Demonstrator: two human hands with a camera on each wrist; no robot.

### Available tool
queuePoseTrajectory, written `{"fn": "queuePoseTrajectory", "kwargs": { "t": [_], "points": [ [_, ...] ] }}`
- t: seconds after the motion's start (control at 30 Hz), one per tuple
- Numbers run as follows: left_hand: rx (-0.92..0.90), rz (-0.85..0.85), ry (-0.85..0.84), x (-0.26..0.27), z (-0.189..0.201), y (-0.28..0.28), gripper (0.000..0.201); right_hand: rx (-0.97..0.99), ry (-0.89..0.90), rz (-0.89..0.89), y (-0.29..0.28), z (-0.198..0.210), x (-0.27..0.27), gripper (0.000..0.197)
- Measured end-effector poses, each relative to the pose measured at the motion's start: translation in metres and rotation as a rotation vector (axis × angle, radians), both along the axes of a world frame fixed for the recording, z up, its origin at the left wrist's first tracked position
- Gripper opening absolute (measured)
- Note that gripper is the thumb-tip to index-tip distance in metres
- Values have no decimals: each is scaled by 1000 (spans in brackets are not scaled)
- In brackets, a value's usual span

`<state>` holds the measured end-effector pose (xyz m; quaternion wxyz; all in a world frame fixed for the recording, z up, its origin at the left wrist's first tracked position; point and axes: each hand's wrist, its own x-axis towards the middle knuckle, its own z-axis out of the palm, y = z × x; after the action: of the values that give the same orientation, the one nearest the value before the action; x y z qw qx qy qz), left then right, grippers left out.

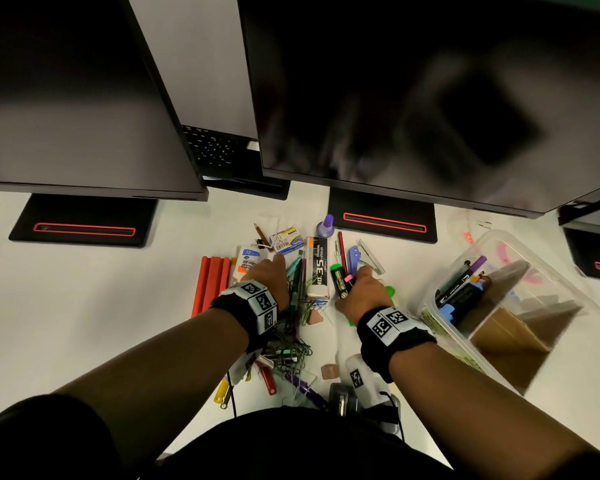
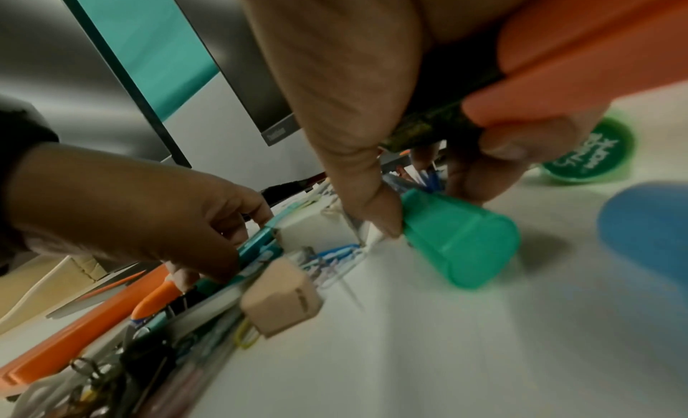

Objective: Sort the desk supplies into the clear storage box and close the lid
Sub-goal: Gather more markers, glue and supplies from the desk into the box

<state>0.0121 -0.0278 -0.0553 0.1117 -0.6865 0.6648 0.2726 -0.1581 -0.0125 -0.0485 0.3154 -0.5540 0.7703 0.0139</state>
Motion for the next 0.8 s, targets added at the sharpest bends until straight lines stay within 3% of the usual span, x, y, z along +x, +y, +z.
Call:
{"fn": "queuePoseTrajectory", "kwargs": {
  "t": [0.1,0.3,0.5,0.63,0.8],
  "points": [
    [-2,-15,17,1,-2,1,57,9,-41,-54,0,3,-2,48],
    [-25,-55,-55,-1,-3,2,48,-112,-247,-232,-19,12,1,33],
    [-35,-71,-63,1,-6,6,36,-271,-236,-267,-54,17,18,35],
    [-19,23,2,4,-8,7,37,-160,-122,-137,-68,16,25,42],
    [0,105,67,6,-6,4,37,-97,59,133,-59,13,23,31]
  ]
}}
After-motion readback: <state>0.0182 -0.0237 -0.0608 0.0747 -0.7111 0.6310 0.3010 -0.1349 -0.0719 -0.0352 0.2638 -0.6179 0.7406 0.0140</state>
